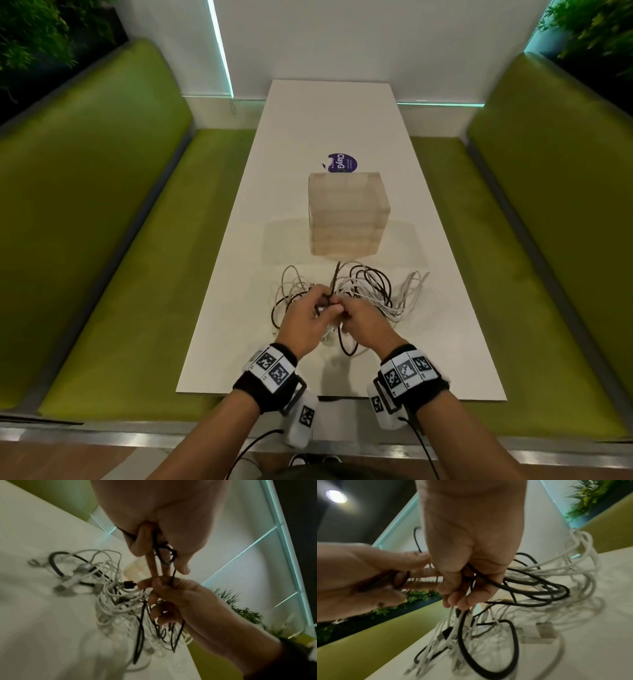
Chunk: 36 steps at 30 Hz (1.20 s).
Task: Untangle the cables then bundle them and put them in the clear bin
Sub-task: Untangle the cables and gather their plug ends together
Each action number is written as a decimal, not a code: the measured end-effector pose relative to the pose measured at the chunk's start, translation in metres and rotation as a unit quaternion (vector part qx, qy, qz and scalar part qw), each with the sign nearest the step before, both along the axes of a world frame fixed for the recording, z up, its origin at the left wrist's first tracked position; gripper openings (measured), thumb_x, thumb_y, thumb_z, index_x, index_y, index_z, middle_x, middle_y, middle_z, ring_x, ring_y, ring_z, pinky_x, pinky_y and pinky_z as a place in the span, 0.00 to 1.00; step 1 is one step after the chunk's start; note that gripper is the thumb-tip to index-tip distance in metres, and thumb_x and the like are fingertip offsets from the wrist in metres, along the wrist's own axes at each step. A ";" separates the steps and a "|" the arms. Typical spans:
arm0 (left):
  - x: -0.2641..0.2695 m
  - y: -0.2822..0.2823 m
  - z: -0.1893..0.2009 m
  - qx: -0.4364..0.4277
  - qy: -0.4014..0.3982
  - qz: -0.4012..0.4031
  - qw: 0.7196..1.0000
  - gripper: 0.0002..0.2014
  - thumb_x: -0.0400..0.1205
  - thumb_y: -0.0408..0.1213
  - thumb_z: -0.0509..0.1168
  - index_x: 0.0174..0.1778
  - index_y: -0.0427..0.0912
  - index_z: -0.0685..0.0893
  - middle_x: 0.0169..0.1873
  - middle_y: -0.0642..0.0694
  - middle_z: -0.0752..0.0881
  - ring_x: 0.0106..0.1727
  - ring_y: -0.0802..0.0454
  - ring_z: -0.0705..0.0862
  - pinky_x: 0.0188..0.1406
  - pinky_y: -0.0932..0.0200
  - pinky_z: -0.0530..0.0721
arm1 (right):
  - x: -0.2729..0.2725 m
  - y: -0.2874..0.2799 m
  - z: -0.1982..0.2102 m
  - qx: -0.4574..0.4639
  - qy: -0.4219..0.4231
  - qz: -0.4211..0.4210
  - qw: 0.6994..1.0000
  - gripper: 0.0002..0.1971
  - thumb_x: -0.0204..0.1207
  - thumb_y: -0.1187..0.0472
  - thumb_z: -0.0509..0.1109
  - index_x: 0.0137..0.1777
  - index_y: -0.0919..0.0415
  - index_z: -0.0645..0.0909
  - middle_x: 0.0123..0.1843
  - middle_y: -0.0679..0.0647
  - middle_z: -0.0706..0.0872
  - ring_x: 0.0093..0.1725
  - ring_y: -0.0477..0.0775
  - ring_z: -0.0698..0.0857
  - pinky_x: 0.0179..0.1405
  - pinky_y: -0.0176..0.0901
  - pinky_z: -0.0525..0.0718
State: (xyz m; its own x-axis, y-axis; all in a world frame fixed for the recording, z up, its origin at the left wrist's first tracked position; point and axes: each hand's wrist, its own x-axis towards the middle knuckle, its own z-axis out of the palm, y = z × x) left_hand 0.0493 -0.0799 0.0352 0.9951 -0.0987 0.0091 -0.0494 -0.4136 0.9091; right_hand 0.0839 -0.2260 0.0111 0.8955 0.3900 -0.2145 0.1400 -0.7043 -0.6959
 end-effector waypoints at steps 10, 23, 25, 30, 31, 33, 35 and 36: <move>-0.005 0.008 0.044 -0.271 0.010 0.101 0.957 0.06 0.84 0.27 0.61 0.44 0.41 0.76 0.23 0.41 0.77 0.23 0.55 0.76 0.24 0.69 0.73 | 0.011 -0.002 -0.003 0.164 0.072 -0.125 0.976 0.07 0.77 0.68 0.71 0.52 0.62 0.88 0.46 0.55 0.88 0.21 0.50 0.84 0.17 0.36 0.76; 0.004 0.042 0.010 0.359 0.138 -0.089 0.919 0.21 0.77 0.60 0.67 0.65 0.59 0.81 0.58 0.51 0.85 0.59 0.47 0.83 0.50 0.56 0.76 | 0.010 0.002 0.013 0.196 0.024 -0.021 0.980 0.20 0.76 0.77 0.64 0.43 0.50 0.87 0.51 0.57 0.79 0.27 0.38 0.81 0.18 0.32 0.74; 0.006 0.038 0.003 0.316 0.149 -0.138 0.927 0.10 0.80 0.55 0.65 0.48 0.54 0.86 0.47 0.50 0.86 0.51 0.48 0.84 0.46 0.56 0.78 | 0.012 0.000 0.011 0.182 0.005 -0.033 0.983 0.17 0.75 0.74 0.68 0.46 0.48 0.89 0.51 0.54 0.79 0.27 0.44 0.82 0.18 0.40 0.77; -0.002 0.055 0.022 0.028 0.132 -0.102 0.986 0.13 0.79 0.45 0.67 0.28 0.49 0.82 0.28 0.53 0.76 0.31 0.56 0.74 0.34 0.59 0.70 | 0.020 -0.021 -0.001 0.158 0.004 -0.131 0.979 0.13 0.71 0.71 0.76 0.52 0.54 0.87 0.58 0.56 0.76 0.34 0.49 0.82 0.22 0.32 0.79; -0.005 0.061 0.030 -0.007 0.124 -0.074 0.990 0.12 0.78 0.45 0.67 0.28 0.47 0.83 0.29 0.51 0.77 0.33 0.54 0.75 0.36 0.59 0.71 | 0.022 -0.025 -0.003 0.163 0.021 -0.139 0.977 0.13 0.71 0.71 0.76 0.52 0.54 0.87 0.60 0.57 0.75 0.34 0.50 0.83 0.22 0.31 0.79; -0.008 0.077 0.040 -0.035 0.104 -0.026 0.994 0.12 0.77 0.44 0.67 0.27 0.49 0.84 0.29 0.50 0.78 0.36 0.55 0.76 0.41 0.59 0.71 | 0.023 -0.032 -0.002 0.194 0.078 -0.131 0.969 0.15 0.73 0.72 0.74 0.57 0.56 0.86 0.65 0.58 0.75 0.35 0.53 0.86 0.23 0.34 0.81; -0.012 0.091 0.046 -0.017 0.095 -0.006 0.995 0.12 0.75 0.46 0.66 0.27 0.48 0.82 0.30 0.47 0.77 0.36 0.56 0.75 0.42 0.57 0.70 | 0.020 -0.036 0.006 0.262 0.145 -0.105 0.948 0.20 0.76 0.69 0.72 0.65 0.52 0.82 0.68 0.53 0.77 0.42 0.58 0.91 0.30 0.41 0.86; -0.015 0.096 0.049 -0.009 0.096 0.000 0.995 0.12 0.74 0.48 0.65 0.27 0.47 0.81 0.30 0.47 0.77 0.36 0.56 0.74 0.41 0.57 0.69 | 0.017 -0.038 0.013 0.307 0.183 -0.095 0.929 0.21 0.78 0.65 0.71 0.69 0.49 0.79 0.70 0.49 0.78 0.48 0.61 0.91 0.37 0.44 0.89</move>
State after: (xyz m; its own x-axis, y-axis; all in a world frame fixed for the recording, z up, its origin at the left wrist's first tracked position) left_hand 0.0347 0.0164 0.0843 0.9787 -0.1008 -0.1786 0.1251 -0.3967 0.9094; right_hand 0.1010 -0.2643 0.0242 0.8715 0.3812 -0.3085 -0.2724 -0.1468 -0.9509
